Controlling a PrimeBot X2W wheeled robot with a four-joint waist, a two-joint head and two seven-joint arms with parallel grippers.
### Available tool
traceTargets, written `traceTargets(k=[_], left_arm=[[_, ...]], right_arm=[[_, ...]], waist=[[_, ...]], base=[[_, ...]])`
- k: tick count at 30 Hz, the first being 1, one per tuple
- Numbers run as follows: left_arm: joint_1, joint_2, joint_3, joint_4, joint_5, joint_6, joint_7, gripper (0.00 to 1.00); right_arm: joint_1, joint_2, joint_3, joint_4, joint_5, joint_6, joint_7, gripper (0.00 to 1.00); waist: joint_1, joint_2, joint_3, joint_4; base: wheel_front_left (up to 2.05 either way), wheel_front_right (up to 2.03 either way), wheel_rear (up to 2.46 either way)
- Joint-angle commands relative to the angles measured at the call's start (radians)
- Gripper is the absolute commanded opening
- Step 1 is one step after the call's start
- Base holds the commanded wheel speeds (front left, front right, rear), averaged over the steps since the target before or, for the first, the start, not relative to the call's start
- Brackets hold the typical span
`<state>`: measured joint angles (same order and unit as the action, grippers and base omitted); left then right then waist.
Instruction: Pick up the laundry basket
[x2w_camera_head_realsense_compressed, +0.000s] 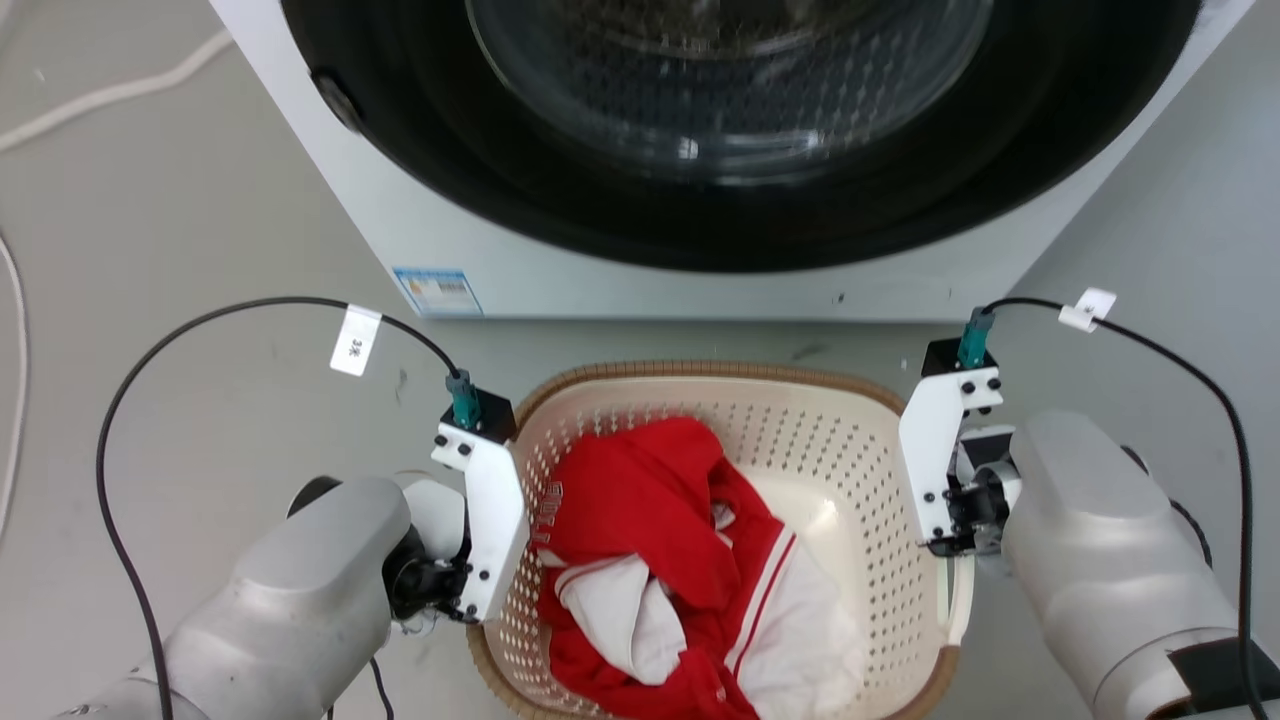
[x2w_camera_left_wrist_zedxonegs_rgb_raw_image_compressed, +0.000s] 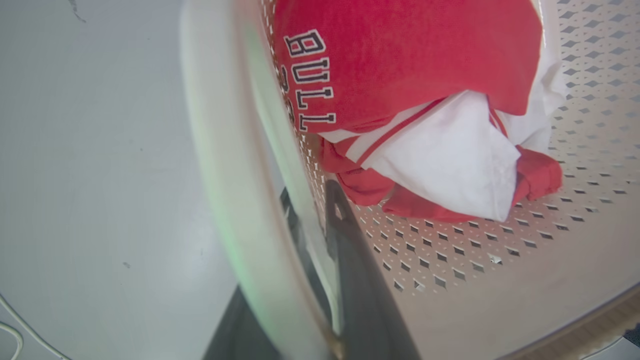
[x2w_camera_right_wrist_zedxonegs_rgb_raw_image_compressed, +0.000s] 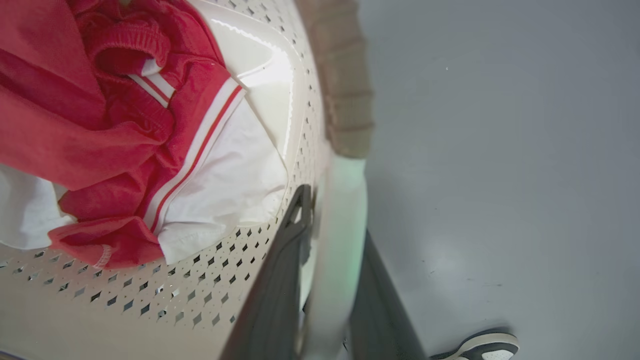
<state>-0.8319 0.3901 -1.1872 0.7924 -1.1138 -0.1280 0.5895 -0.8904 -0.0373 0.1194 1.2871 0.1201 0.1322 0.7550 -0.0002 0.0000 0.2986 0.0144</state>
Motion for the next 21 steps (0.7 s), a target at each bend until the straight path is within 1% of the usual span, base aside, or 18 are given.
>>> traceTargets(k=[1, 7, 11, 15, 21], left_arm=[[0.015, 0.032, -0.014, 0.001, -0.002, -0.003, 0.02, 0.0], [0.033, 0.057, -0.054, -0.034, -0.063, -0.003, 0.098, 0.0], [0.044, 0.061, -0.07, -0.045, -0.086, -0.003, 0.145, 0.0], [0.048, 0.064, -0.078, -0.063, -0.112, -0.003, 0.169, 0.0], [0.061, 0.077, -0.086, -0.068, -0.133, -0.003, 0.201, 0.0]], right_arm=[[0.014, -0.03, 0.006, 0.001, -0.014, -0.003, 0.009, 0.0], [0.052, -0.027, 0.011, 0.001, -0.005, -0.003, 0.07, 0.0], [0.072, -0.028, 0.055, -0.013, 0.037, -0.003, 0.087, 0.0], [0.087, -0.027, 0.12, -0.039, 0.081, -0.003, 0.117, 0.0], [0.093, -0.026, 0.165, -0.064, 0.139, -0.002, 0.146, 0.0]], waist=[[0.0002, 0.0, -0.1, 0.009], [0.0002, 0.0, -0.218, 0.015], [0.0002, 0.0, -0.289, 0.02], [0.0002, 0.0, -0.324, 0.023], [0.0002, 0.0, -0.358, 0.023]], base=[[0.0, 0.0, 0.0], [0.0, 0.0, 0.0], [0.0, 0.0, 0.0], [0.0, 0.0, 0.0], [0.0, 0.0, 0.0]])
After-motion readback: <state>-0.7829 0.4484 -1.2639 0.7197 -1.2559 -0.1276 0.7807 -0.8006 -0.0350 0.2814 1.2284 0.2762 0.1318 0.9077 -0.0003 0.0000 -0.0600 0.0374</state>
